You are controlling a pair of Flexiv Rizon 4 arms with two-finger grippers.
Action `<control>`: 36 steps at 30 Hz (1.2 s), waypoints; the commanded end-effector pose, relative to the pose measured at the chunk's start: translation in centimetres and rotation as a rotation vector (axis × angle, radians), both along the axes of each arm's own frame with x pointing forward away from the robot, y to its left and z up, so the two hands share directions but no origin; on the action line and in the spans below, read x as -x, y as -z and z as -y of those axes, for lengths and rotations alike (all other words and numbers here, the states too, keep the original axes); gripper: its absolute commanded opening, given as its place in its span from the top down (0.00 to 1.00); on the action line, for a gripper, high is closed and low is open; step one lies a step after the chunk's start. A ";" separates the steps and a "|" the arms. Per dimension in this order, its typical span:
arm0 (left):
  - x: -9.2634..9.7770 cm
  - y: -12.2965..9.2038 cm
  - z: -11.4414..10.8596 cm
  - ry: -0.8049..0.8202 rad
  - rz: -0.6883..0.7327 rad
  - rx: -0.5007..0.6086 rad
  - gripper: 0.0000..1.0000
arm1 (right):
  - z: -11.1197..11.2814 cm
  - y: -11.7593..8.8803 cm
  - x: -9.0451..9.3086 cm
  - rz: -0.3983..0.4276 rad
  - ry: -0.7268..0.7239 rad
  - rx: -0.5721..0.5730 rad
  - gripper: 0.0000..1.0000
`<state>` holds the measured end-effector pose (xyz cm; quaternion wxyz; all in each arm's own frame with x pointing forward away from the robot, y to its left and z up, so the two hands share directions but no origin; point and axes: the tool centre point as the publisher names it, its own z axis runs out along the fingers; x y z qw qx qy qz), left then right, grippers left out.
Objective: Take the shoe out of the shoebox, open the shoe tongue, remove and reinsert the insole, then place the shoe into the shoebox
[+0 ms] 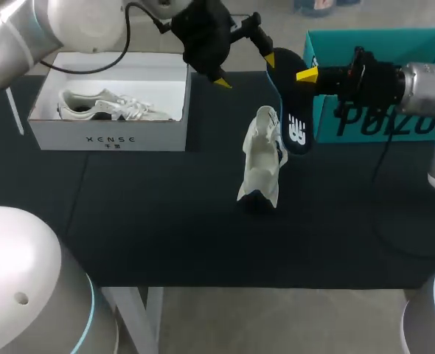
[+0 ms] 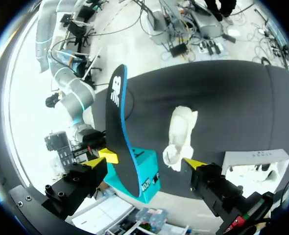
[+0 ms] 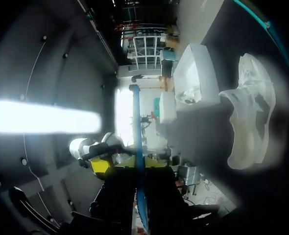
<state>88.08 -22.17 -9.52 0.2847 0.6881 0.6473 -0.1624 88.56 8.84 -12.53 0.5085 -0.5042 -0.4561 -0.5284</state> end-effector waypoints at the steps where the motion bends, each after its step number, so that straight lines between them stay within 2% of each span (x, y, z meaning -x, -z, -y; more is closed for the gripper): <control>1: 0.2 0.9 -0.1 -0.059 0.120 0.795 0.00 | -0.3 -0.2 0.1 -0.001 0.002 0.000 1.00; 9: 0.6 1.4 2.1 -0.107 0.076 0.863 0.00 | -0.5 -0.2 -0.1 -0.008 -0.001 -0.003 1.00; 15: 0.5 2.3 2.8 -0.143 0.025 0.876 0.00 | -0.4 0.0 -0.2 -0.011 0.008 -0.004 1.00; 16: 0.5 2.4 2.8 -0.151 0.016 0.886 0.05 | -0.3 0.0 -0.2 -0.012 0.009 -0.003 1.00; 17: 0.4 2.5 2.8 -0.162 0.007 0.901 0.17 | -0.3 -0.1 -0.2 -0.012 0.009 -0.003 1.00; 20: 0.4 2.7 3.1 -0.158 0.008 0.896 0.24 | -0.3 -0.3 0.0 -0.007 0.009 -0.003 1.00; 21: 0.5 2.7 3.3 -0.158 0.004 0.897 0.31 | -0.3 -0.3 0.0 -0.004 0.006 -0.001 1.00; 22: 0.4 2.8 3.4 -0.155 0.005 0.892 0.48 | -0.4 -0.4 0.1 -0.003 0.002 0.002 1.00; 26: 0.3 2.9 3.6 -0.148 -0.001 0.879 0.49 | -0.8 -0.1 0.3 -0.006 -0.014 0.019 1.00; 29: 0.2 2.9 3.8 -0.143 -0.019 0.863 0.40 | -1.1 0.1 0.5 -0.013 -0.023 0.024 1.00; 32: 0.0 2.9 3.9 -0.136 -0.023 0.852 0.38 | -1.3 0.3 0.8 -0.018 -0.027 0.025 1.00; 35: -0.2 2.8 4.2 -0.126 -0.024 0.845 0.42 | -1.5 0.4 1.0 -0.022 -0.032 0.027 1.00; 36: -0.2 2.7 4.3 -0.125 -0.025 0.845 0.51 | -1.6 0.4 1.0 -0.022 -0.033 0.031 1.00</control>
